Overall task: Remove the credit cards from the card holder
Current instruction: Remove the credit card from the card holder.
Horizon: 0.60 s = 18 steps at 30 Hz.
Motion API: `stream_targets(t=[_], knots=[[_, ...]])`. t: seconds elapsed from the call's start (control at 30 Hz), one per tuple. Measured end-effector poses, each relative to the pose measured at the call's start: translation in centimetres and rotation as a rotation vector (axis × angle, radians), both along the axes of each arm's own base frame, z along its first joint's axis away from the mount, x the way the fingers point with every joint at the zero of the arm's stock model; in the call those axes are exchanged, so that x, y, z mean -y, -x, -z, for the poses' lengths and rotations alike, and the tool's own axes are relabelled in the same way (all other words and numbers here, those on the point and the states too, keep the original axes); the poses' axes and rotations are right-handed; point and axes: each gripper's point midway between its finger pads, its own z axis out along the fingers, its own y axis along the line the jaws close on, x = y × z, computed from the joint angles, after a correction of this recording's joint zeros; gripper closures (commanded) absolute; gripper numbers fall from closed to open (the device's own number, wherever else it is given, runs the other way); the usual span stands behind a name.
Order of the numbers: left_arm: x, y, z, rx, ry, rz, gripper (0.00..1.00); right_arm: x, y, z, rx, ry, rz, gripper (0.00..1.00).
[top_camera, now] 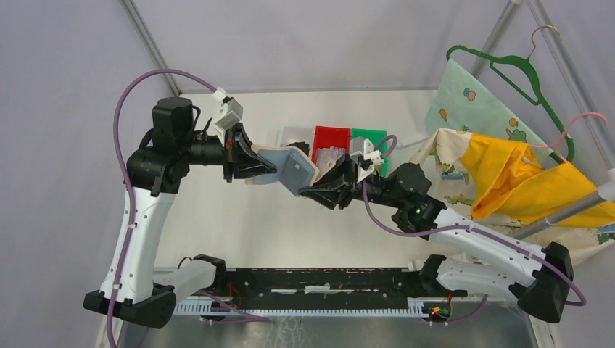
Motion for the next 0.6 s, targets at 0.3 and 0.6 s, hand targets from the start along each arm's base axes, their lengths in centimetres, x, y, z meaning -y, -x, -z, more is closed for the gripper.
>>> stream_targets(t=[0.3, 0.6], knots=[[0.0, 0.0, 0.0, 0.001, 0.001, 0.001, 0.97, 0.9, -0.8, -1.0, 0.018, -0.028, 0.074, 0.6], [0.0, 0.1, -0.1, -0.01, 0.002, 0.0, 0.97, 0.8, -0.1, -1.2, 0.044, -0.032, 0.038, 0.45]])
